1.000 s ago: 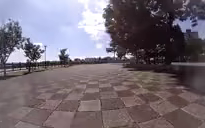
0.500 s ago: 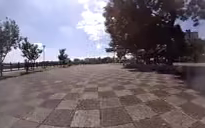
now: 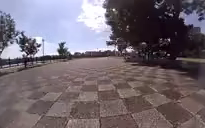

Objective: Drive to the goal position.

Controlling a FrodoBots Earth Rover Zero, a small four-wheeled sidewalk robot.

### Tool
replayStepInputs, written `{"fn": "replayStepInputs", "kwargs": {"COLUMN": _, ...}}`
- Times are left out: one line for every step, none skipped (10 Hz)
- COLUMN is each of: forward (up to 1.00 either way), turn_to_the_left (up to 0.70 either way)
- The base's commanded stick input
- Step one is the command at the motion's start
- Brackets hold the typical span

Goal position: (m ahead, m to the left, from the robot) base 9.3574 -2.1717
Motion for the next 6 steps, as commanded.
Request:
{"fn": "replayStepInputs", "kwargs": {"forward": 0.7, "turn_to_the_left": 0.0}}
{"fn": "replayStepInputs", "kwargs": {"forward": 0.7, "turn_to_the_left": 0.0}}
{"fn": "replayStepInputs", "kwargs": {"forward": 0.7, "turn_to_the_left": 0.0}}
{"fn": "replayStepInputs", "kwargs": {"forward": 0.7, "turn_to_the_left": 0.0}}
{"fn": "replayStepInputs", "kwargs": {"forward": 0.7, "turn_to_the_left": 0.0}}
{"fn": "replayStepInputs", "kwargs": {"forward": 0.7, "turn_to_the_left": 0.0}}
